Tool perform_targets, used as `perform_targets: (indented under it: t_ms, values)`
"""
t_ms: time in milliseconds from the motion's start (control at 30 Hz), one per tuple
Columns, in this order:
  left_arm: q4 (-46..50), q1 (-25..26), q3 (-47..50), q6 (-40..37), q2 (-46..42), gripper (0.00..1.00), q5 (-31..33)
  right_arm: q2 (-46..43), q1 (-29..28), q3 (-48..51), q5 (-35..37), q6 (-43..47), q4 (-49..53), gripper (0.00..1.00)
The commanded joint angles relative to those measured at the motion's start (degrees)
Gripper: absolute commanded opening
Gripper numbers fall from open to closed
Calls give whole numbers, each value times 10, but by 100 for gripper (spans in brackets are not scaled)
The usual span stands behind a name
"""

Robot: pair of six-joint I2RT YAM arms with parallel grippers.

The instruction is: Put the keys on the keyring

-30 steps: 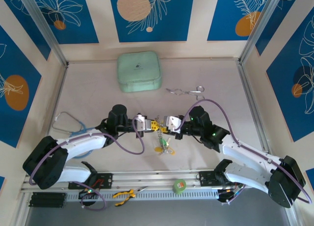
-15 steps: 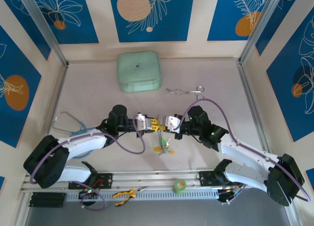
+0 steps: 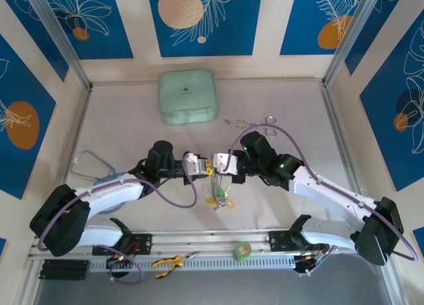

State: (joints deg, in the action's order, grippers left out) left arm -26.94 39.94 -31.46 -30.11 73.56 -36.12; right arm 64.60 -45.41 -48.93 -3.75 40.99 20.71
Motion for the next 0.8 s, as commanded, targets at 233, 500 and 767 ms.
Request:
perform_targets:
  t_ms: [233,500,767]
  values:
    - [1,6,-13,-2,-12,21,-18,45,-22,-74,53,28,65,0]
    - [-1,6,-13,-7,-16,0,-12,32,-20,-65,25,16,61,0]
    - [-144,6,36,70,-3,0,-38,-51,65,66,-134,-65,-92,33]
